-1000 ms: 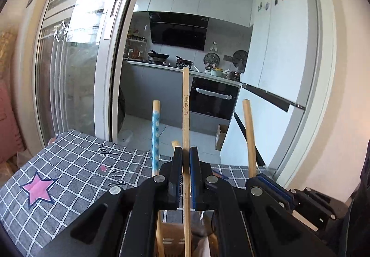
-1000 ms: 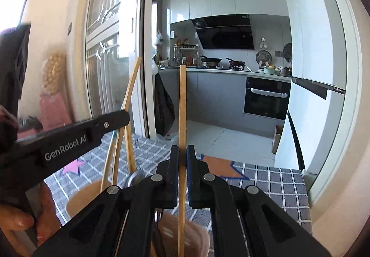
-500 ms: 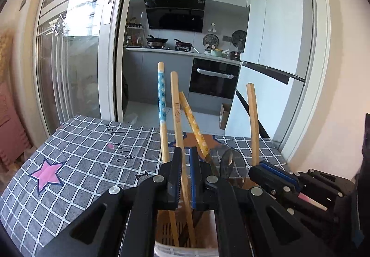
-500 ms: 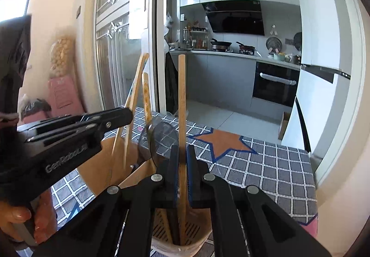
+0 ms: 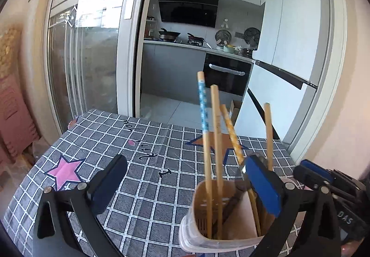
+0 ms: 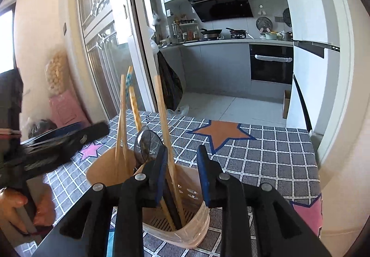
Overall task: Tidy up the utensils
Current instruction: 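Lower both chopsticks into the beige holder while both tools open to release, then move both open tools back over the remaining utensils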
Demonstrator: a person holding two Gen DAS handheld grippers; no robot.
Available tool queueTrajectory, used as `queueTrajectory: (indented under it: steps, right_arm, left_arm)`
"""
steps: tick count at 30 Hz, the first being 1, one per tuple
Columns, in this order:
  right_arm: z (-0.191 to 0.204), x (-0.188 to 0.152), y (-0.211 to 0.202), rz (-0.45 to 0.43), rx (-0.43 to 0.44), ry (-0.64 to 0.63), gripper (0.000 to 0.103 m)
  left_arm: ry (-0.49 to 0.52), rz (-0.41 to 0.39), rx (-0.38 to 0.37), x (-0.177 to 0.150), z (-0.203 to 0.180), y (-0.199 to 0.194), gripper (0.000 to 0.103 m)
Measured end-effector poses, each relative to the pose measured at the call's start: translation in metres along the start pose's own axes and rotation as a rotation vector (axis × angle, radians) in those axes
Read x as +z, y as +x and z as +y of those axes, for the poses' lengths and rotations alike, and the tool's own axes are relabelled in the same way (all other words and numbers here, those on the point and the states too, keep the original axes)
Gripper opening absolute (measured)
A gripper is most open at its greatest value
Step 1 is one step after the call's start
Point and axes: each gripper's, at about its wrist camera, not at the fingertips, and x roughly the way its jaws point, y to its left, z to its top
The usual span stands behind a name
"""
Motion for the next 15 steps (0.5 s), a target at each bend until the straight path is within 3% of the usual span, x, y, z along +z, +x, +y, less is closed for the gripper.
queueTrajectory:
  steps: [3, 7, 15]
  right_arm:
    - [0.0, 0.002, -0.006, -0.005, 0.005, 0.005, 0.029]
    - [0.0, 0.003, -0.012, -0.007, 0.012, 0.01, 0.029]
    - [0.003, 0.002, -0.019, -0.009, 0.002, -0.006, 0.029]
  left_arm:
    - [-0.038, 0.05, -0.003, 0.002, 0.012, 0.015, 0.103]
    - [-0.11, 0.111, -0.061, 0.006, 0.032, 0.037, 0.103]
    - [-0.108, 0.164, -0.156, 0.012, 0.031, 0.058, 0.103]
